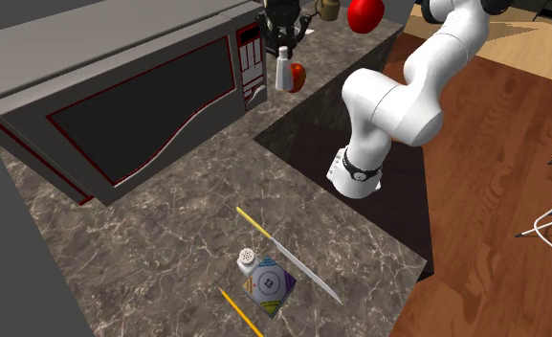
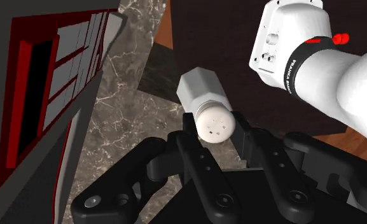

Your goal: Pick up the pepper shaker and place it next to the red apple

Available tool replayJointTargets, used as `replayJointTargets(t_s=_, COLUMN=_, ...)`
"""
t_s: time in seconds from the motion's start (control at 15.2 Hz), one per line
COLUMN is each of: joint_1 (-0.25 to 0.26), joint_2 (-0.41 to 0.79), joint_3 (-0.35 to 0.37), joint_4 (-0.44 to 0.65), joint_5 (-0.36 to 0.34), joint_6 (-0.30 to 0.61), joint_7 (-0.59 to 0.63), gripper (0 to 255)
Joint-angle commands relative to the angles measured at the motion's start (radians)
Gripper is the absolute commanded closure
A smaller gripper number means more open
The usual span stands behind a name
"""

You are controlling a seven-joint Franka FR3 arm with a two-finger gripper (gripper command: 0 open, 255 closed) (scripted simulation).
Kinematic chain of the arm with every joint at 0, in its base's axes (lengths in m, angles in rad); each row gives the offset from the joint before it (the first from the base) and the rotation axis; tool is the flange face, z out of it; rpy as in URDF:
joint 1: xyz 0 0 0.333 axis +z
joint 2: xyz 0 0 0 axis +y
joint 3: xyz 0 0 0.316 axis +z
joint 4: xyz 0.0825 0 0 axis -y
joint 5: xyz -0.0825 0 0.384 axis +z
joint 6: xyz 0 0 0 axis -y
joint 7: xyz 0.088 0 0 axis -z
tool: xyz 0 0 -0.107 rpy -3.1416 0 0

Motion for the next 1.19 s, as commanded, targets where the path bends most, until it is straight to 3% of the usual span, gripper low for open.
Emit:
replayJointTargets(t_s=0.0, joint_1=-0.031, joint_2=-0.036, joint_3=-0.014, joint_4=0.011, joint_5=-0.030, joint_6=-0.041, joint_7=-0.047, gripper=255)
replayJointTargets(t_s=0.59, joint_1=-0.126, joint_2=-0.135, joint_3=-0.096, joint_4=0.117, joint_5=-0.181, joint_6=-0.188, joint_7=-0.267, gripper=255)
replayJointTargets(t_s=1.12, joint_1=-0.157, joint_2=-0.166, joint_3=-0.177, joint_4=0.277, joint_5=-0.333, joint_6=-0.283, joint_7=-0.484, gripper=255)
